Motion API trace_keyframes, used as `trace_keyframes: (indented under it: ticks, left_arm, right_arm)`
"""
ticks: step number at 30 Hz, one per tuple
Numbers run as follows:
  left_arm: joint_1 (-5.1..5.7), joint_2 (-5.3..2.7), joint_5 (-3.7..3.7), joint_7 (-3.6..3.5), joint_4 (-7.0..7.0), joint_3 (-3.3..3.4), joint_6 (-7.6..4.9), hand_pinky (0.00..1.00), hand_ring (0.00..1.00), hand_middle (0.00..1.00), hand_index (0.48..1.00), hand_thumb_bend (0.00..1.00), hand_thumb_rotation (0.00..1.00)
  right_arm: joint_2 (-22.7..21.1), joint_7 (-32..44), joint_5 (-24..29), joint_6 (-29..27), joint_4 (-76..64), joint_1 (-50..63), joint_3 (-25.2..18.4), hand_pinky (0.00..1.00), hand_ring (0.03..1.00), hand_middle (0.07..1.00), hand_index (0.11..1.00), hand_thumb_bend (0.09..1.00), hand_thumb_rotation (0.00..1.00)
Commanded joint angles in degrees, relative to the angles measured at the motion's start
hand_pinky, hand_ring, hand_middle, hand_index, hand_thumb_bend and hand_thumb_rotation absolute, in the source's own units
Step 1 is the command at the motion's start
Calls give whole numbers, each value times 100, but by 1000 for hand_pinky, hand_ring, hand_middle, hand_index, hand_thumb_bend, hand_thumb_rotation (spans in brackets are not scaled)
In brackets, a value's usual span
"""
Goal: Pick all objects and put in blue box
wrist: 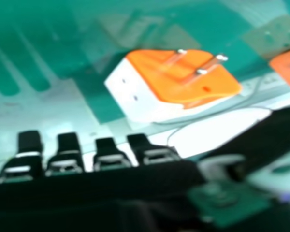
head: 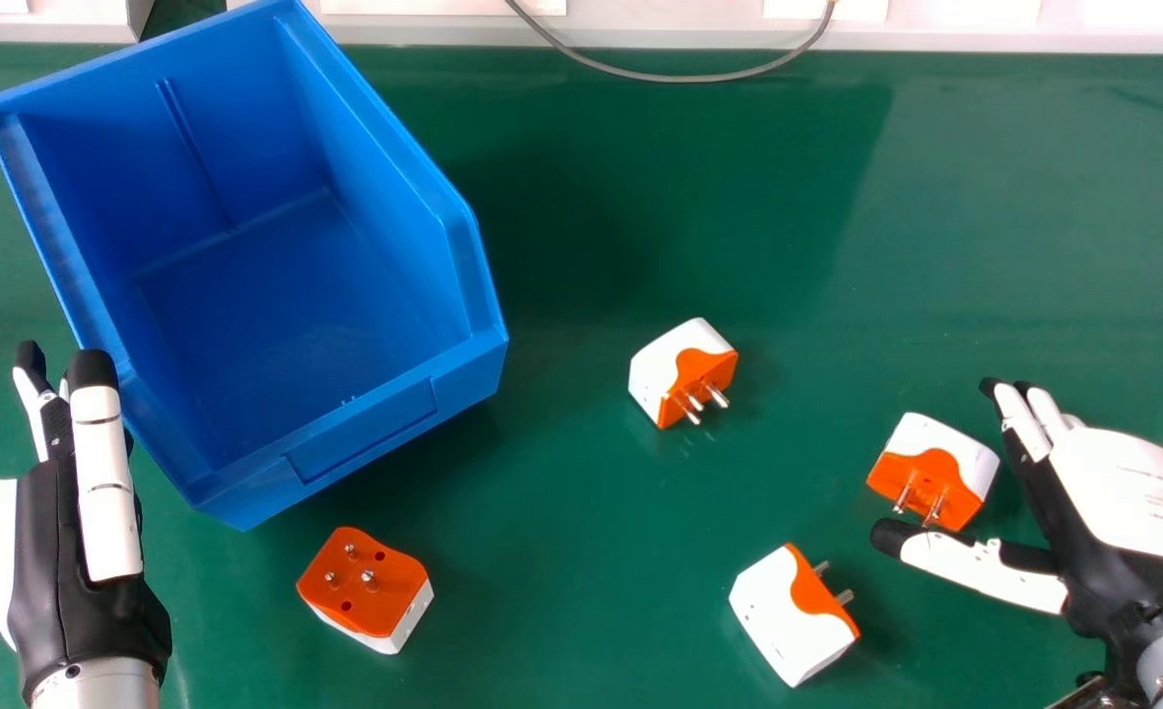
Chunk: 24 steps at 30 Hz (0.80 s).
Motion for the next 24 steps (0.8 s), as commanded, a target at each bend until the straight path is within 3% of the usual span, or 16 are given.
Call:
trace_keyframes:
  ticks: [1,6,24]
  left_arm:
    - [60,55,8,-18,-193,33,-6,1000,1000,1000,1000,640,1000]
    - [108,54,15,-16,-298,27,62,1000,1000,1000,1000,639,1000]
    - [155,56,37,-5,-393,23,148,1000,1000,1000,1000,653,1000]
  right_arm:
    - [-105,-11,-19,37,-64,-74,-8,912,961,996,975,611,703]
    - [-118,-54,-7,75,5,-106,48,914,962,994,975,597,673]
    - [-138,-583,-13,-103,627,-314,287,880,936,973,959,568,603]
